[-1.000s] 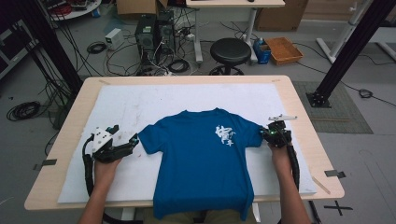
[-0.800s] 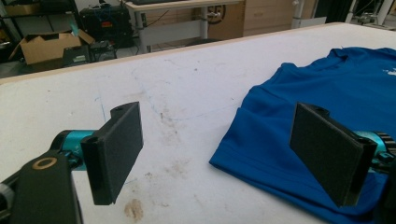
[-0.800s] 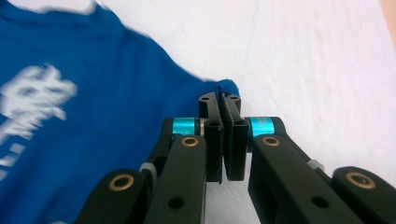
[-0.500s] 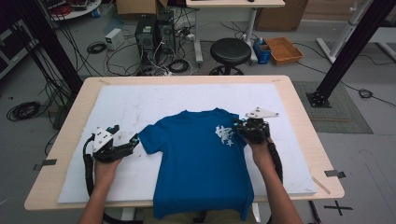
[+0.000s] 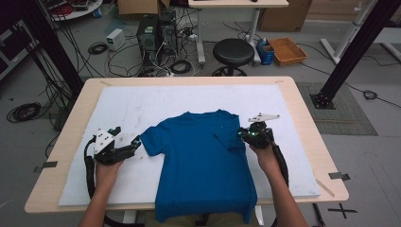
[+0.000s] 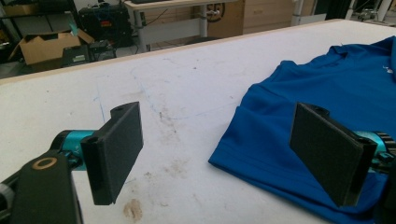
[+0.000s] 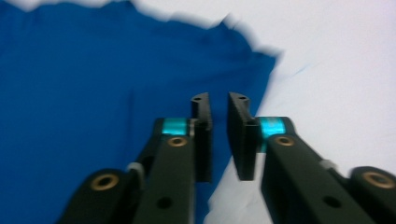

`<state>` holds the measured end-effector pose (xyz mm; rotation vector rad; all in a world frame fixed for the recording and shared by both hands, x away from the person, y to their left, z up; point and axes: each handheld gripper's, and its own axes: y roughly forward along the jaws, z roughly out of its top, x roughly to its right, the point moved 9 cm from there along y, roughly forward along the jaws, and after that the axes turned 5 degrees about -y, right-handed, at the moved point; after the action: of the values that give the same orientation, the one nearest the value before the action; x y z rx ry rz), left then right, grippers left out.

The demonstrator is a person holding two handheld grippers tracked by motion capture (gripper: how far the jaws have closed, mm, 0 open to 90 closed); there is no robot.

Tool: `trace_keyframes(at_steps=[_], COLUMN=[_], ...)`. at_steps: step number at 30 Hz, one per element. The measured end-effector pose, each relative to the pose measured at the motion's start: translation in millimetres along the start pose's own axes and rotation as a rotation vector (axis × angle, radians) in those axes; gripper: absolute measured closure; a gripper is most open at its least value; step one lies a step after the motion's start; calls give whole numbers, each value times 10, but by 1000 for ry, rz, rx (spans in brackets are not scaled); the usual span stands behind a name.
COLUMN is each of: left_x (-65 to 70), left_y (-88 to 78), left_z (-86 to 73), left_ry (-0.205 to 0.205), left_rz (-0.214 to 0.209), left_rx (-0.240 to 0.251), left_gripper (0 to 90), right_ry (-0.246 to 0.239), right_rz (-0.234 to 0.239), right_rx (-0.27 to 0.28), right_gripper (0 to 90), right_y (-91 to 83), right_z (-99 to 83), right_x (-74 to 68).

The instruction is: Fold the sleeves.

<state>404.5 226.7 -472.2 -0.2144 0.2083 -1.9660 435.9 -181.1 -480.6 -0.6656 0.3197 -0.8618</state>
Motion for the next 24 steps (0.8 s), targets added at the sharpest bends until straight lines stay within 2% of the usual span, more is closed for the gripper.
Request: trace_keyframes(at_steps=[2,3,4,6,8,10,11,14,16,17,18,19,20,21,22,23,24], left_x=[0,0,1,1,2,0,-1,-3,-3,-2,1,3,5,4,4,0,-4], left_y=[0,-1,-1,-1,-2,-1,-1,2,6,8,8,9,11,14,14,27,44], left_z=[0,-1,-1,-2,-1,-1,-2,-3,-4,-4,-6,-7,-7,-9,-9,-24,-40], left_ry=[0,2,2,4,3,2,-1,-5,1,3,2,2,5,9,9,7,1], left_rz=[0,0,-1,-1,-2,-1,-1,1,0,1,1,0,2,8,8,25,44], left_rx=[0,-1,-2,-3,-2,-3,-4,-7,-9,-10,-12,-14,-14,-19,-19,-49,-77], left_gripper=[178,178,178,178,178,178,178,178,178,178,178,178,178,178,183,207,222], right_ry=[-19,-19,-48,-78,-87,-90,-81,-69,-60,-61,-55,-55,-29,-15,-6,5,20], right_rz=[54,54,84,103,107,135,169,189,247,259,274,274,253,230,182,123,69], right_rx=[-54,-54,-118,-171,-168,-191,-213,-243,-238,-232,-209,-209,-92,-53,-6,38,77], right_gripper=[861,861,864,863,862,829,820,802,759,748,651,651,499,472,393,331,306], right_y=[54,54,95,122,108,56,0,-46,-70,-70,-75,-75,-108,-132,-166,-204,-246], right_z=[-63,-63,-142,-214,-215,-235,-267,-317,-338,-344,-327,-327,-211,-171,-123,-85,-58], right_x=[-82,-82,-152,-193,-207,-232,-239,-228,-255,-260,-256,-256,-198,-152,-76,12,105])
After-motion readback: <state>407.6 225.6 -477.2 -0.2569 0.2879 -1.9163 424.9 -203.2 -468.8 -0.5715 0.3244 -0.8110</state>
